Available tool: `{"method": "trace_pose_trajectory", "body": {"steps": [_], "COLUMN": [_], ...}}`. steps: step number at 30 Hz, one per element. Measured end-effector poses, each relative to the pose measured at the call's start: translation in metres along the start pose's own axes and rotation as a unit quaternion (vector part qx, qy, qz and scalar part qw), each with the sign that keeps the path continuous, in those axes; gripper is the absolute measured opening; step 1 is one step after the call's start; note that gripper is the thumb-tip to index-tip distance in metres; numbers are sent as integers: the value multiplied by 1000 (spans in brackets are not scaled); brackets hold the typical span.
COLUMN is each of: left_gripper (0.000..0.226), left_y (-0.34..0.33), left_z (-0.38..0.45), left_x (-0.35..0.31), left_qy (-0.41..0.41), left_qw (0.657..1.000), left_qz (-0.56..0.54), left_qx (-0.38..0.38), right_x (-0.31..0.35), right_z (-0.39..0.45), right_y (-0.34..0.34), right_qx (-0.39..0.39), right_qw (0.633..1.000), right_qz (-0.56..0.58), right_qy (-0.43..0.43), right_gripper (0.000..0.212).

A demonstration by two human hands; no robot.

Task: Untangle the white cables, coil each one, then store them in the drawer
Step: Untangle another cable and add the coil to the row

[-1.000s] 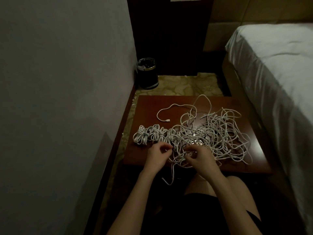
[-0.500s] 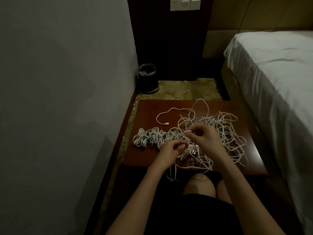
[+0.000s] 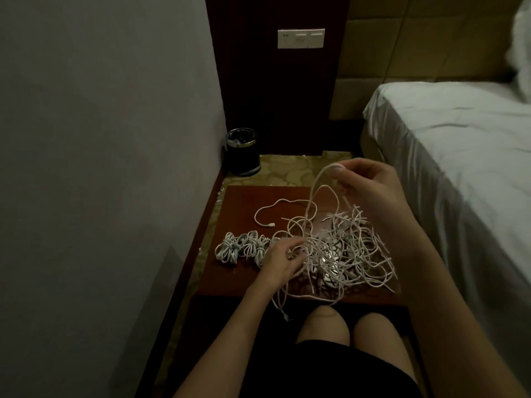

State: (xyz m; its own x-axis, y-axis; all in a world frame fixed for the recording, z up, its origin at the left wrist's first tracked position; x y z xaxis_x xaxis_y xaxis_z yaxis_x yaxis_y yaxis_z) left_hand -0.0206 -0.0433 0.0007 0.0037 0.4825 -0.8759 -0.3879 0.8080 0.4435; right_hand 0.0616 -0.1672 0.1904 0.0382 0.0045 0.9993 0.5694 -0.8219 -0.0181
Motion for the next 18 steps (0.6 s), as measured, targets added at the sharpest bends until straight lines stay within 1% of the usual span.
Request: {"method": "trace_pose_trajectory", "body": {"steps": [2,3,5,7,10,12,13,14,15,16,17,18], "left_gripper": [49,48,39,35,36,37,38,37,37,36,36,34], "left_y": [1,0,-8,-17,-18,-13,-9,-5,-1,1,3,4], "left_z": [9,13,20,19,14,16,18,19,21,23,25,27], "left_x": [-26,-41,-62,-64,-54,-55,-57,-60,-64,-71,-78,-86], "left_qy": [-4,-9,-30,-31,-10,-15,-18,-19,-21,-26,-31,-37], "left_qw": [999,998,996,995,996,998,998,998,998,998,997,998], "left_qz": [-48,-63,-63,-46,-52,-45,-45,-53,-62,-64,-63,-56], "left_qx": [2,19,58,84,65,40,28,13,-1,-8,-10,-6], "right_x": [1,2,7,21,40,38,32,23,12,-4,-23,-42], "right_z": [5,6,8,7,2,0,-2,-3,-5,-7,-7,-7], "right_y": [-8,-11,-16,-16,-9,0,7,14,18,19,16,11], "right_qx": [19,26,48,70,81,67,41,9,-19,-28,-11,16], "right_qw": [999,995,981,966,956,956,967,983,996,999,994,985], "right_qz": [45,86,183,248,280,282,247,177,77,-25,-109,-171], "right_qy": [-21,-32,-40,-19,24,39,45,50,48,33,5,-28], "right_gripper": [3,7,12,13,17,19,19,17,14,10,8,16]}}
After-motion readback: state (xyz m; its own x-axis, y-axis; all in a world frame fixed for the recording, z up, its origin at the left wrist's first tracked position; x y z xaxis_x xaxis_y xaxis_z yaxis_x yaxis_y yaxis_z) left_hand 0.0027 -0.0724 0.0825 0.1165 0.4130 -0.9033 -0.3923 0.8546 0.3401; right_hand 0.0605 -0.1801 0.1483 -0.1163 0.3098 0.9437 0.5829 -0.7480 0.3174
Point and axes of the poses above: each hand's wrist, its own z-axis towards the middle knuckle, its own y-axis out of the back of the hand, x = y × z, the point moved 8 cm from there along z, towards the middle knuckle, and after that the axes turned 12 degrees about -y, right-handed, at the moved point
